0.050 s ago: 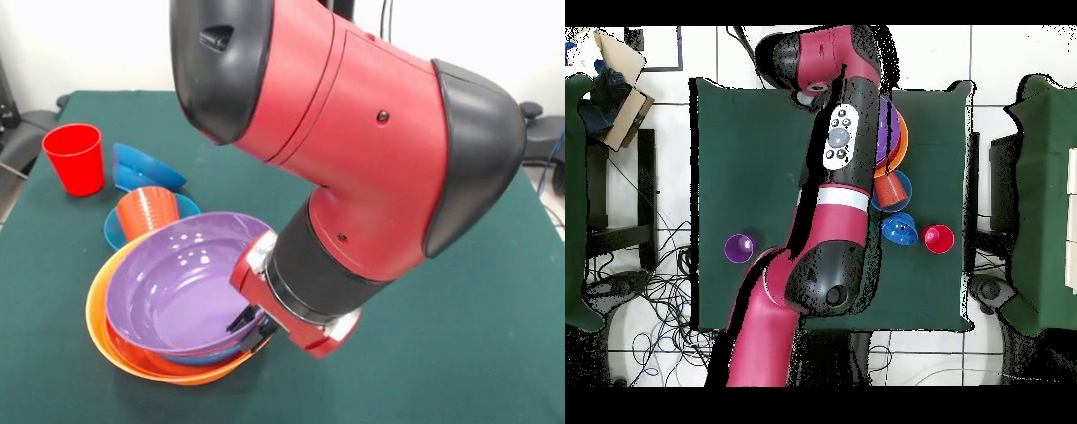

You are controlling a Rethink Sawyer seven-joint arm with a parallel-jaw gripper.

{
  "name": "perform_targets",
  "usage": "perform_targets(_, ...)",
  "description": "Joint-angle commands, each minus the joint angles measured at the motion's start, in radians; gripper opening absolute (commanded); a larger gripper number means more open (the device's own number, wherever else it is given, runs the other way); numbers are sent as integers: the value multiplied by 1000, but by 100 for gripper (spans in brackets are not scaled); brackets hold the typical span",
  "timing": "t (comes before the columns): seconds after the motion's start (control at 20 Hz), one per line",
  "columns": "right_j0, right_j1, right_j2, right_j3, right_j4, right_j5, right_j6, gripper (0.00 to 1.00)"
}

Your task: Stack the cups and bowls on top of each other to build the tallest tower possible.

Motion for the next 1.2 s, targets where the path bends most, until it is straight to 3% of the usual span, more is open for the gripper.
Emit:
perform_targets(0.05,-20,6,-56,37,-33,-71,-120,0)
perform_targets(0.35,3,8,-30,71,-36,-71,-109,0)
perform_targets(1.2,71,-16,88,235,-152,-170,-149,0)
